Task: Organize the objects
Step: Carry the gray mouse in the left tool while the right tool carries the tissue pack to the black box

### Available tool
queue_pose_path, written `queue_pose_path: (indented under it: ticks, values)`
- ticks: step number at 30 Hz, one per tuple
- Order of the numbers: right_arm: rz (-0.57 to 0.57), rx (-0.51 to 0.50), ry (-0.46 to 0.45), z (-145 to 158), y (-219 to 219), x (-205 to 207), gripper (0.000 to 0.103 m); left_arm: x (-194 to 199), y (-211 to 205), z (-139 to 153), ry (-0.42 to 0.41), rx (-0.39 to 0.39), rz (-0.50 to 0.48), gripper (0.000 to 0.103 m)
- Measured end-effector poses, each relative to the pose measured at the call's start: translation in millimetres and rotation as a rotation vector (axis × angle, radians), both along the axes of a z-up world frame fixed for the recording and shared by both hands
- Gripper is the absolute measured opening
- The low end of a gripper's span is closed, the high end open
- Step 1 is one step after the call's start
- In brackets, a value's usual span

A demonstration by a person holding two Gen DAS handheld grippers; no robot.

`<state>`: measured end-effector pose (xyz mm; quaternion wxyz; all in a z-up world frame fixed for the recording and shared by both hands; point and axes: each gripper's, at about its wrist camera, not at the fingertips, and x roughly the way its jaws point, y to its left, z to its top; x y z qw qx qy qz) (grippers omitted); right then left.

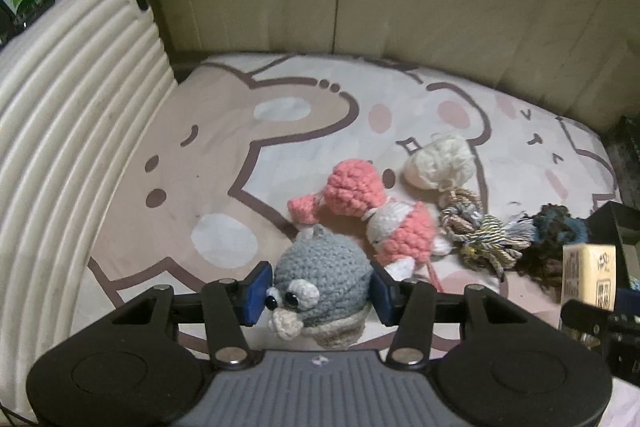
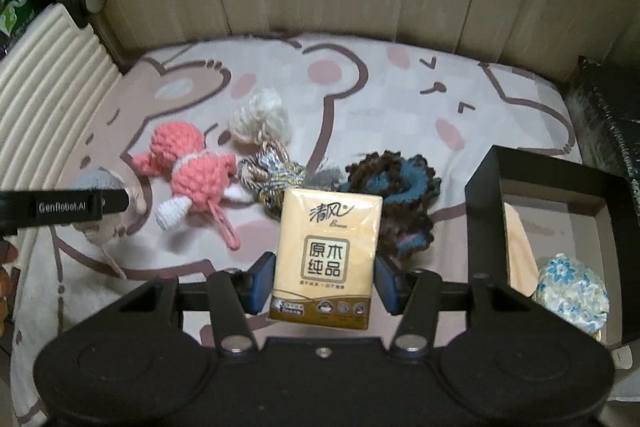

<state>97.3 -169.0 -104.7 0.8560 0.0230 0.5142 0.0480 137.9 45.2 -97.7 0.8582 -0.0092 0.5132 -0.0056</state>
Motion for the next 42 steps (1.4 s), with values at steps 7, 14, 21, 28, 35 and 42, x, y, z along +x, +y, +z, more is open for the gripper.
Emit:
queue_pose_path:
  ticks: [7,14,21,28,35,42]
  values:
    - [-0.031,-0.006,-0.064,17.1,-9.0,-8.5,0.054,-17.4,-8.0,23.1,-0.056,-0.009,-0.019,0.052]
    - [-0.057,-0.012,-0.105,29.8,-16.4,-16.9,0.054,-33.3,-17.6,40.4,-0.100,-0.010,-0.044,0.052]
    - [-0.103,-0.001,-0.148,43.3,-26.0,-25.8,0.054,-49.7,-22.7,54.3,-0.135,-0.021,-0.059,0.052]
    - [-0.130,0.007,-0.172,53.1,-27.6,-32.2,0.054,-60.9,-29.7,65.4,-0.169,-0.021,-0.069,0.052]
    - [-0.129,-0.004,-0.193,59.1,-31.9,-37.2,0.054,-64.4,-37.5,72.0,-0.187,-0.020,-0.079,0.052]
    - [-0.136,-0.021,-0.212,63.5,-43.3,-41.5,0.054,-63.4,-53.4,73.0,-0.193,-0.032,-0.102,0.052]
